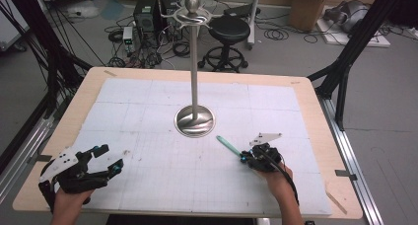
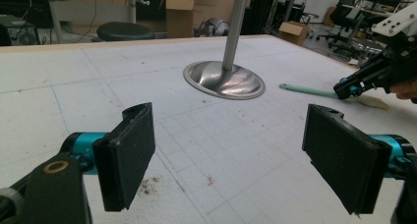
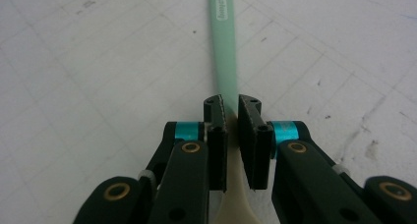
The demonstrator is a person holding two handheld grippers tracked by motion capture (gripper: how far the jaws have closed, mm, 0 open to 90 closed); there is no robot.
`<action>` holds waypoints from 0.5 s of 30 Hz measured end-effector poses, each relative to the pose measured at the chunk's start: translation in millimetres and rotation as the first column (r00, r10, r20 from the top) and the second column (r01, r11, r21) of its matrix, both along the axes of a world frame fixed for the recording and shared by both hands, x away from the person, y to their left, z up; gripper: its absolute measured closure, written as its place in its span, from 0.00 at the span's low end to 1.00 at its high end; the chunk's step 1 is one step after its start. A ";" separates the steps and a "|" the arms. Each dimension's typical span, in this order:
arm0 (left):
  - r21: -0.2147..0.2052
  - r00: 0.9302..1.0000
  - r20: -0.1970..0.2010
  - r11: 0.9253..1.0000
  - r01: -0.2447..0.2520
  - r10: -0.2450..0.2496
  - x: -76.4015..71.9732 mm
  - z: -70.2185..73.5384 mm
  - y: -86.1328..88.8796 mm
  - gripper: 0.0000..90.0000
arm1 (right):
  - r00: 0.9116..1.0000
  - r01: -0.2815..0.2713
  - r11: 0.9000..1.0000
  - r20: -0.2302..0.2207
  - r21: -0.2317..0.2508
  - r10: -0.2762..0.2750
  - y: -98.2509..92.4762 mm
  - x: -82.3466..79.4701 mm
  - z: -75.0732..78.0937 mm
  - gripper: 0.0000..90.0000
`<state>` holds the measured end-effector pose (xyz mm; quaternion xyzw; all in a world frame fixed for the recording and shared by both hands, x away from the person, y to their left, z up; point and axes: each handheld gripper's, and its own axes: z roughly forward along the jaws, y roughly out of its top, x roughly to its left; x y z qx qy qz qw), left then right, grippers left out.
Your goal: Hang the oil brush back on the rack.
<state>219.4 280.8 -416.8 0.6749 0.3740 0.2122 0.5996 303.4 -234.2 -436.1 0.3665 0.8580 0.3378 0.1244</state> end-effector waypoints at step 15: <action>-0.006 1.000 -0.017 1.000 -0.015 0.015 -0.3 1.3 -3.3 0.23 | 0.997 -0.010 0.982 0.076 0.189 -0.005 5.1 -19.1 19.0 0.91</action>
